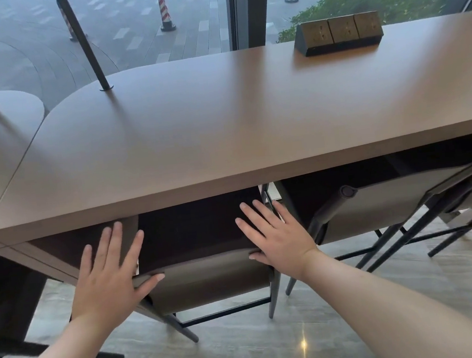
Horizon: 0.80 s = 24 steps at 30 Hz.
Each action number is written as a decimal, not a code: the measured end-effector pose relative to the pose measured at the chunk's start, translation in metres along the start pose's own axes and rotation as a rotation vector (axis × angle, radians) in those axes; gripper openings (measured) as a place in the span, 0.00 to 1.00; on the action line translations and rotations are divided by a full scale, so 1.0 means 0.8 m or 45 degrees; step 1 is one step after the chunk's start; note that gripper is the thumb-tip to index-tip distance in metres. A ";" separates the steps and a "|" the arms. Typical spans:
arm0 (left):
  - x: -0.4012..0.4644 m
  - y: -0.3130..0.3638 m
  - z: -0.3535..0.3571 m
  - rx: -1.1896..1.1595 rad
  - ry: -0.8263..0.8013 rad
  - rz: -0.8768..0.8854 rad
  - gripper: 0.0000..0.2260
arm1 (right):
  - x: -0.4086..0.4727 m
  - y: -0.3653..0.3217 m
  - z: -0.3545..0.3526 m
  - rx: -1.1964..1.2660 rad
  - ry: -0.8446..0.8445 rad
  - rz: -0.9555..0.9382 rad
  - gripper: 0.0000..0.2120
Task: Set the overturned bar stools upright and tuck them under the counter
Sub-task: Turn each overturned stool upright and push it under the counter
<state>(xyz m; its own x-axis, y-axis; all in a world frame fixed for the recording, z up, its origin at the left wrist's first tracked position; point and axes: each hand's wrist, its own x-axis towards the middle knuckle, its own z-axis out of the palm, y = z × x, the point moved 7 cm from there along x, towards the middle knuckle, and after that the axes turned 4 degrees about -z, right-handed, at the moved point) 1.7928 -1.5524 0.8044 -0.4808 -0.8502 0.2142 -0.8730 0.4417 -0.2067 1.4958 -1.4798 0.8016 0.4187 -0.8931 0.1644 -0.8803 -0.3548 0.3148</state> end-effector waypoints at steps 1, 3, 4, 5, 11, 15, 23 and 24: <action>0.002 0.000 0.000 0.004 -0.001 -0.004 0.43 | 0.002 0.003 0.001 -0.004 -0.006 -0.005 0.38; 0.005 0.002 -0.001 0.017 -0.004 0.013 0.42 | 0.004 0.006 0.002 -0.002 -0.022 -0.027 0.38; 0.005 0.004 -0.001 0.021 -0.002 0.021 0.42 | 0.003 0.007 0.004 0.001 -0.030 -0.036 0.37; 0.005 0.006 -0.002 0.024 0.004 0.026 0.42 | 0.003 0.009 0.005 0.004 -0.035 -0.042 0.37; 0.019 0.013 0.000 0.059 0.031 0.002 0.42 | 0.009 0.031 0.006 -0.031 -0.057 -0.024 0.38; 0.025 0.013 0.005 0.084 0.054 0.021 0.41 | 0.014 0.035 0.011 -0.003 -0.055 -0.040 0.39; 0.027 0.011 0.012 0.117 0.163 0.126 0.39 | 0.019 0.030 0.016 -0.022 -0.001 -0.047 0.38; 0.027 0.008 0.014 0.117 0.174 0.131 0.39 | 0.019 0.028 0.018 -0.027 0.009 -0.048 0.38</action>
<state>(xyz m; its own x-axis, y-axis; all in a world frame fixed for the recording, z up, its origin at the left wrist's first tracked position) 1.7775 -1.5710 0.7970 -0.5793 -0.7521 0.3141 -0.8105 0.4910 -0.3194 1.4796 -1.5054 0.7977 0.4531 -0.8772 0.1584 -0.8591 -0.3823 0.3404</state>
